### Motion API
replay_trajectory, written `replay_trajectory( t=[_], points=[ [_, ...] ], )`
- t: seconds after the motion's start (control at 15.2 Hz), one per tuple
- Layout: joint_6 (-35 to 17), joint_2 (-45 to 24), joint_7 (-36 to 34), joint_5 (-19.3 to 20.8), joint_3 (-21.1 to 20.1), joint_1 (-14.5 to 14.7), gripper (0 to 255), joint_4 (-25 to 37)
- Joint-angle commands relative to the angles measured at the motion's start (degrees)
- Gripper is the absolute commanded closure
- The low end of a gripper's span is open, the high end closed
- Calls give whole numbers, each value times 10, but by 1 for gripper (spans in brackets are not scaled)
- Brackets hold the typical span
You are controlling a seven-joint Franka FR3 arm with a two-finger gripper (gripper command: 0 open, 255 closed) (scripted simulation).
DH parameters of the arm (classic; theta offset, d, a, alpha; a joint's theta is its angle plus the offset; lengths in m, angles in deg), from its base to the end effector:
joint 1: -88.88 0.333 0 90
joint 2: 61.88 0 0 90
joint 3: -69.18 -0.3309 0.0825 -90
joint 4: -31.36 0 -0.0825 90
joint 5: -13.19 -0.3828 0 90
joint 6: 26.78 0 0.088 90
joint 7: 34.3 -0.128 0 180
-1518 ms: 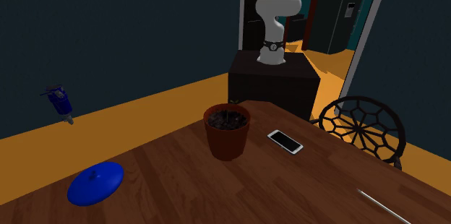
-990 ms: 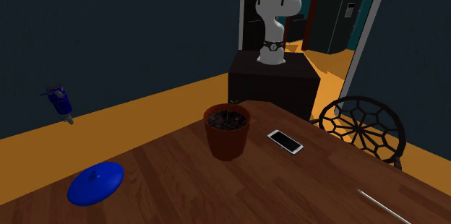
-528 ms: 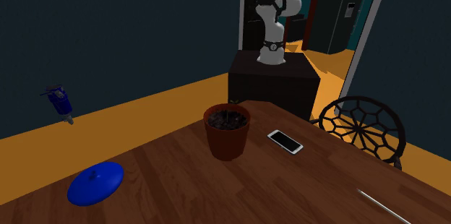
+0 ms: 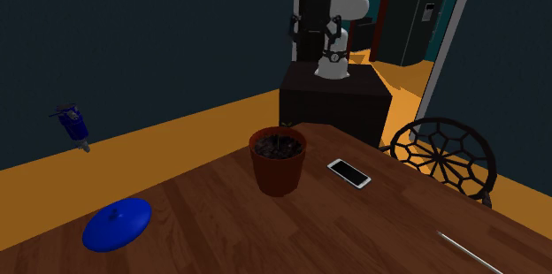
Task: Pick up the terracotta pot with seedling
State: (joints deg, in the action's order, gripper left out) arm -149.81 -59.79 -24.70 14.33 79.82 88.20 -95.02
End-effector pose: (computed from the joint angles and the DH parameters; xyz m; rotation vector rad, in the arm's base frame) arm 0.5080 -0.1032 0.3890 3.1357 -0.0295 -0.0376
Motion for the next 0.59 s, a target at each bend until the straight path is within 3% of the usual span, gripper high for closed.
replay_trajectory(
  t=[0.0, 0.53],
  points=[
    [-15, -47, 11, -11, 2, -1, 0, 32],
    [-43, -231, 49, -53, -2, -20, 0, 186]
  ],
)
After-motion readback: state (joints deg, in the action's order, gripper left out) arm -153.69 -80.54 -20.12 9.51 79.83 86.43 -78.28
